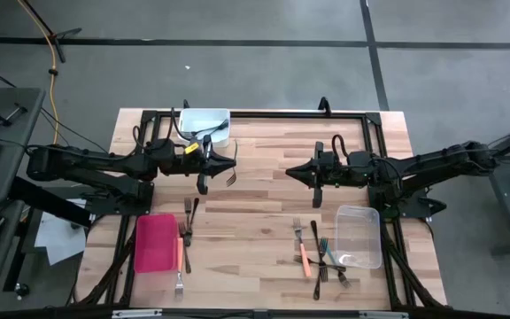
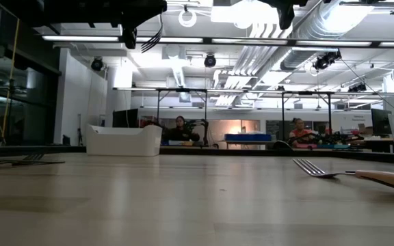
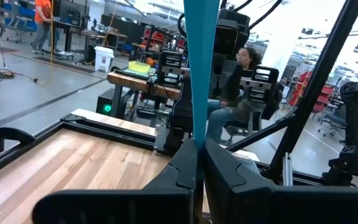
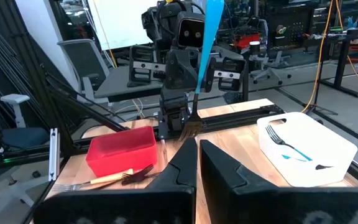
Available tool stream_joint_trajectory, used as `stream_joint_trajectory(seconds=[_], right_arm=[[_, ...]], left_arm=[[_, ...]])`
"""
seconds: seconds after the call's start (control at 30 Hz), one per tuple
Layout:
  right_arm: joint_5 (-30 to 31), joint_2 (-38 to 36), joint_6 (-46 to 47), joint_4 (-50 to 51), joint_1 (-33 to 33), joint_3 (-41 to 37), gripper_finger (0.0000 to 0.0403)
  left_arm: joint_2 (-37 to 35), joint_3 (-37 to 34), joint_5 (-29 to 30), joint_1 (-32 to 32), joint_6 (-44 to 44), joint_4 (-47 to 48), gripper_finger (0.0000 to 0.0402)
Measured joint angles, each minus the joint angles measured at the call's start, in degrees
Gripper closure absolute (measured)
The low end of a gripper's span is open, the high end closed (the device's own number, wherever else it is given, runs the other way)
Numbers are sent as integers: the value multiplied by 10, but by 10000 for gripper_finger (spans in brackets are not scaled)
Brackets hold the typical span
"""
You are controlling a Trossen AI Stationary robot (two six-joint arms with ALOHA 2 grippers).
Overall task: Sort silverware by color (type)
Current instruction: Put the blue fork into the white bin
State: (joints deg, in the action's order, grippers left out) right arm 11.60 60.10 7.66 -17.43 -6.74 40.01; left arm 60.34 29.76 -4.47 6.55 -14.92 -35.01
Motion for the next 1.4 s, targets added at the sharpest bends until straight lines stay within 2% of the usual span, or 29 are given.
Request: stream_joint_trajectory(seconds=[0.83,0.97,1.03,1.13,1.27,1.4], right_arm=[[0,0,-1,0,0,0,398],[1,0,-2,0,0,0,398],[2,0,-2,0,0,0,398],[2,0,-1,0,0,0,398],[1,0,10,0,0,0,398],[1,0,14,0,0,0,398]], left_arm=[[0,2,7,4,1,1,401],[0,47,3,33,12,26,401],[-1,91,-3,56,40,80,401],[2,176,-6,106,105,211,401],[27,297,-7,199,192,403,401],[76,398,-27,301,261,535,401]])
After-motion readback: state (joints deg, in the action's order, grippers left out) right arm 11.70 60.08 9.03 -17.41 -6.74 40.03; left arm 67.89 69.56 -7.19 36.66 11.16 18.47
